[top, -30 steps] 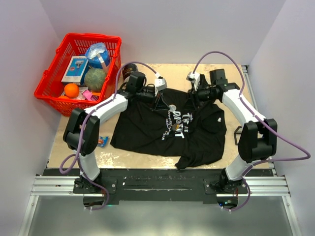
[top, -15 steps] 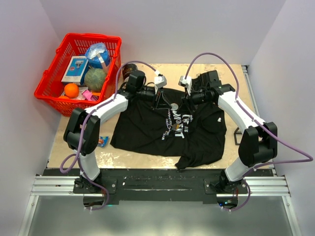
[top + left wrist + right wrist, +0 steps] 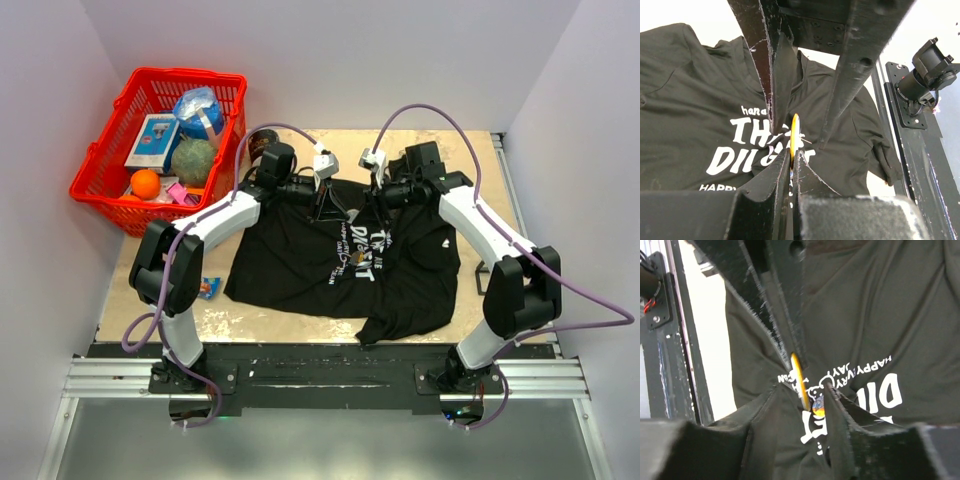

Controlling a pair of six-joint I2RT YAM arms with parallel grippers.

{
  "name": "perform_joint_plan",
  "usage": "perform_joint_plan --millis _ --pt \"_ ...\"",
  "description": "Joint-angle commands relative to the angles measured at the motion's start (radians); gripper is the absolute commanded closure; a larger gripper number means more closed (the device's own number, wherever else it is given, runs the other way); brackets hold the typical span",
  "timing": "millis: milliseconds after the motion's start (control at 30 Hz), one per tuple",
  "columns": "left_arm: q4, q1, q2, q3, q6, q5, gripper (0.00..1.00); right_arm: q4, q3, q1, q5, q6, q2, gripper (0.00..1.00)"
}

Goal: Remove the brooch from the garment

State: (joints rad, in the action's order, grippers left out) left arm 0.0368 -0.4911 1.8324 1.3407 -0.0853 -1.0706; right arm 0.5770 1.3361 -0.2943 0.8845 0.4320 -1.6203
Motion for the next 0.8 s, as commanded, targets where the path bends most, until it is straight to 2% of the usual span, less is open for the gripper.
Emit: perform_joint_plan --millis 0,300,767 --pt "0.034 -0.001 -0.005 0.012 0.022 -0.017 1.00 -0.077 0.023 -0.003 0.010 -0.079 -0.019 0.62" --pt "0.037 -0.001 0.001 0.018 0.024 -0.020 1.00 -0.092 0.035 -0.003 -0.019 -0.110 -0.038 0.67" --pt "-0.031 -0.006 -0.004 0.034 -0.064 -0.005 1.00 -0.201 0.024 0.037 -0.032 -0.306 -0.084 0.70"
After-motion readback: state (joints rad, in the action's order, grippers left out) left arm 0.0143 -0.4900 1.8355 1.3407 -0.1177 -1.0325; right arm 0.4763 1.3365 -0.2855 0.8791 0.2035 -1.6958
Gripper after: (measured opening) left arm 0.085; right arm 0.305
